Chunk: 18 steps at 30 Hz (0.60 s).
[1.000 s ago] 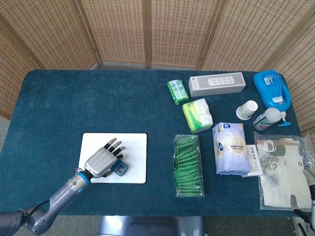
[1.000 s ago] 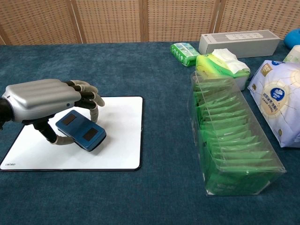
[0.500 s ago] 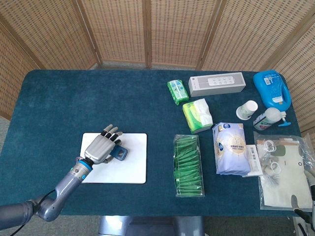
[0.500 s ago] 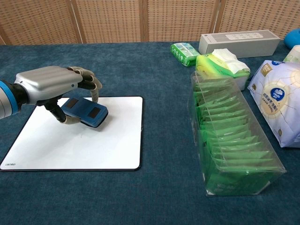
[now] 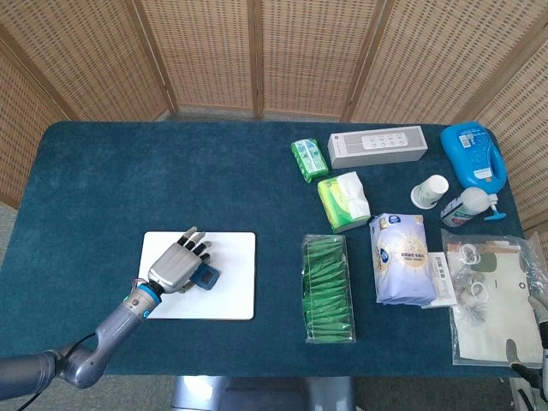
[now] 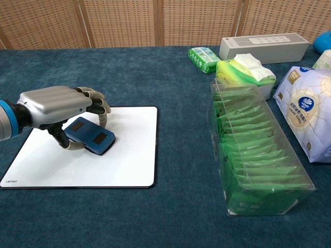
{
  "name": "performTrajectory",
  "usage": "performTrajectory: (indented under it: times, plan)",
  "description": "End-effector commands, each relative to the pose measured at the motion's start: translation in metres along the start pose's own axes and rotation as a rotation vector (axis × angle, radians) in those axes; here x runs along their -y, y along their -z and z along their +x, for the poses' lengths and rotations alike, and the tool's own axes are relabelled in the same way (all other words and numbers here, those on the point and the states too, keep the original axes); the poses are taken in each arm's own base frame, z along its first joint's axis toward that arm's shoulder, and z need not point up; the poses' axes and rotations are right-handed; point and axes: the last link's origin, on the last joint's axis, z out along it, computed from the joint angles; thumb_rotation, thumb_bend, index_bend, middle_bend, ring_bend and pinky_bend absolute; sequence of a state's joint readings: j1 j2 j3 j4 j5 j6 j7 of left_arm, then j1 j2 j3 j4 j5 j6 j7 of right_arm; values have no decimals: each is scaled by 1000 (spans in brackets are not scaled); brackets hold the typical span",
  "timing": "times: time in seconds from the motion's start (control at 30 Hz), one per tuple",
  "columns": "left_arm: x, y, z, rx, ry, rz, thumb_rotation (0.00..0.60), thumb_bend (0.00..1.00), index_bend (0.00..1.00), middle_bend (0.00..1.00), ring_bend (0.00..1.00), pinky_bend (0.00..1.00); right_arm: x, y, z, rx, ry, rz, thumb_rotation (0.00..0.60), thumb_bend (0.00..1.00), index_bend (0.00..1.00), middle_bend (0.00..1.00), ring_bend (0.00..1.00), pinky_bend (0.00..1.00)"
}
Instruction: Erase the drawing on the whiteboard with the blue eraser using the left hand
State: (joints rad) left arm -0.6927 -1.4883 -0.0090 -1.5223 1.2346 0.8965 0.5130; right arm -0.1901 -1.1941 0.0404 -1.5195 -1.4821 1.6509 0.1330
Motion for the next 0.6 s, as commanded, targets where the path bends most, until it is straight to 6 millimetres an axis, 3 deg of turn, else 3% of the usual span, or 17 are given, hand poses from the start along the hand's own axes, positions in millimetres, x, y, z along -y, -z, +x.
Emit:
performTrajectory:
  times: [0.03, 0.6]
  plan:
    - [1, 11, -1, 14, -10, -6, 600, 363, 847, 196, 0, 0, 1, -1, -1, 3, -2, 2, 600, 403, 113, 118, 0, 72]
    - [5, 35, -5, 46, -18, -10, 600, 363, 847, 195, 0, 0, 2, 0, -1, 3, -13, 3, 600, 404, 113, 118, 0, 73]
